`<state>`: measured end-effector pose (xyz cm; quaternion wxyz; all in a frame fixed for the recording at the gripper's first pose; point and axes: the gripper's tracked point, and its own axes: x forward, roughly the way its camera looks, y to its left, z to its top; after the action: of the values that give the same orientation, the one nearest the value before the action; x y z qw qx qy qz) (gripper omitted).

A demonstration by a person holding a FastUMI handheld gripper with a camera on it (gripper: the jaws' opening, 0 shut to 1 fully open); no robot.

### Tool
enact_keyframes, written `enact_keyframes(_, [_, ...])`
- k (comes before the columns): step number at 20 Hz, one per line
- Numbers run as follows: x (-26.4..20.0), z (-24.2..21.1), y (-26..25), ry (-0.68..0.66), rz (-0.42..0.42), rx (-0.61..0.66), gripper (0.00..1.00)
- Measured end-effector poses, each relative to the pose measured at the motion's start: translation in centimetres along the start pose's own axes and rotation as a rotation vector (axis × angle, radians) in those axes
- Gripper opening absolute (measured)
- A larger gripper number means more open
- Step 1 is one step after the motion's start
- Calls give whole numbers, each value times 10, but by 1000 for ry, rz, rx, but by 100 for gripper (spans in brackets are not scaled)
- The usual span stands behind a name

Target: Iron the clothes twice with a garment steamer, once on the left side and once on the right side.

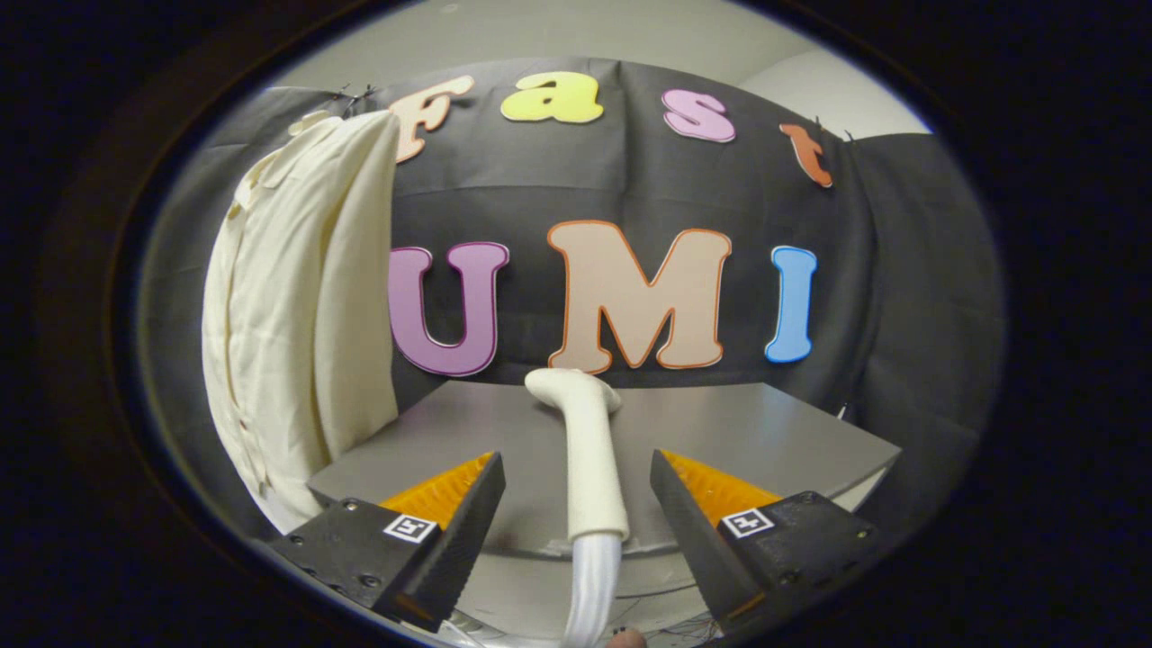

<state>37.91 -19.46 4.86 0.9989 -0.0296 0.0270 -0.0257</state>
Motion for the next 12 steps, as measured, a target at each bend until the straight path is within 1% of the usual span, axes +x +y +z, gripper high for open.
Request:
enact_keyframes(3, [26, -9, -1, 51, -2, 15, 87])
enact_keyframes(6, [40, -25, -1, 112, -7, 3, 65])
enact_keyframes(7, [39, -25, -5, 113, -24, -4, 57])
enact_keyframes(9, [37, -25, -5, 113, -12, 10, 44])
enact_keyframes(11, [36, -24, -3, 119, -5, -18, 42])
enact_keyframes(12, [38, -27, -4, 135, -1, -10, 41])
